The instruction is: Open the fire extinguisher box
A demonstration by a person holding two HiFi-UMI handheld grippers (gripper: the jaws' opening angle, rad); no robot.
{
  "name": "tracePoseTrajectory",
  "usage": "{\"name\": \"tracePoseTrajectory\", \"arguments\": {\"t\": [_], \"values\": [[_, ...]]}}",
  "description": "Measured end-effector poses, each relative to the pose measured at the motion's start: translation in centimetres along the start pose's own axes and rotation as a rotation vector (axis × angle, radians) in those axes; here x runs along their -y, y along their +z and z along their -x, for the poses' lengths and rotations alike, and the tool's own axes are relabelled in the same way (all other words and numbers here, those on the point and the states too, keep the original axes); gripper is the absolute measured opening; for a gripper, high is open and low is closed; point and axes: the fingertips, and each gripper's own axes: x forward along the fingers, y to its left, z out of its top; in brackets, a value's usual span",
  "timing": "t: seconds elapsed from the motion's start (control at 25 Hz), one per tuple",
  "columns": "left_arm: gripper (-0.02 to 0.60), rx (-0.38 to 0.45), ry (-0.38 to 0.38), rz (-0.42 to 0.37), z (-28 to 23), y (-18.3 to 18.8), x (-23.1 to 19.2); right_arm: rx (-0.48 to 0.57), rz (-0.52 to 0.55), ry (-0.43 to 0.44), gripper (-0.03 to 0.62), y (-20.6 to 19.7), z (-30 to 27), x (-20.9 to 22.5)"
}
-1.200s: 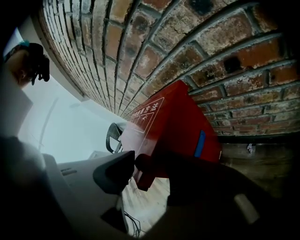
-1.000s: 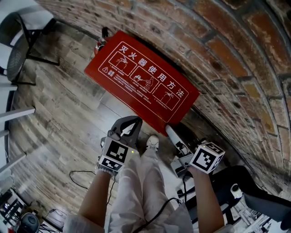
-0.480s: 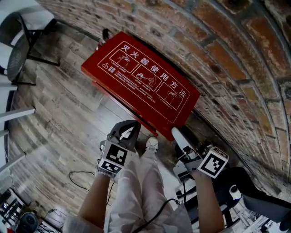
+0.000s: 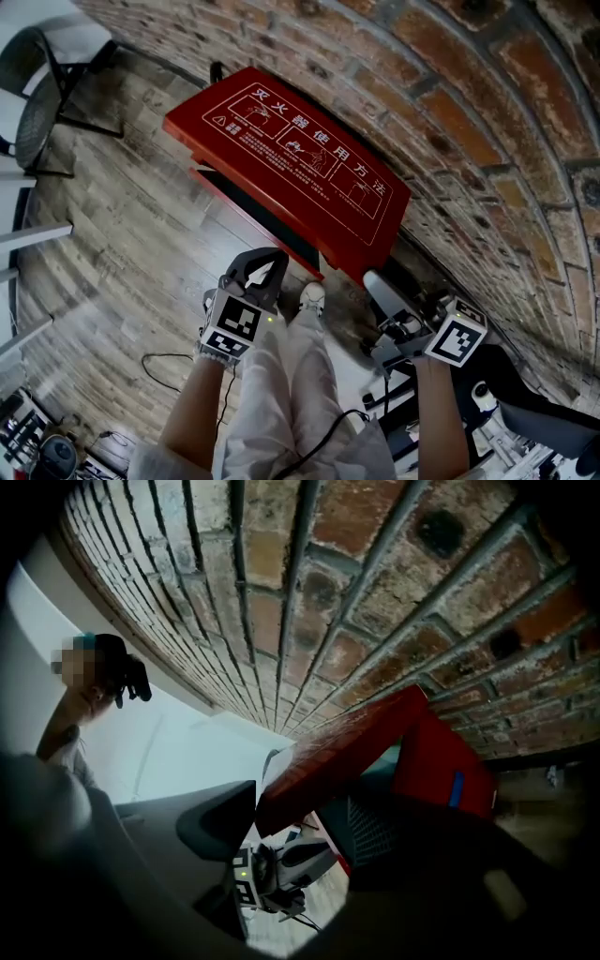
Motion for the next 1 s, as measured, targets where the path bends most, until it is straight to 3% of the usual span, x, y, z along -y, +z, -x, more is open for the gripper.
{"name": "tracePoseTrajectory", "arguments": {"t": [0.4, 0.68, 0.84, 1.0], "values": [[-0.001, -0.009, 0.007, -0.001, -0.3, 0.5, 0.0, -0.032, 0.165, 0.042, 0.324, 2.6, 0.6, -1.7], [-0.002, -0.012, 0.007, -0.005, -0.3, 0.5, -0.1, -0.029, 0.326, 0.010, 0.319, 4.1, 0.6, -2.0], [-0.002, -0.011, 0.013, -0.002, -0.3, 0.5, -0.1, 0.043, 0.412, -0.045, 0.273, 6.8, 0.6, -1.6], [-0.002, -0.010, 0.015, 0.001, -0.3, 0.5, -0.1, 0.139, 0.498, -0.126, 0.162, 9.9, 0.8, -1.4]]}}
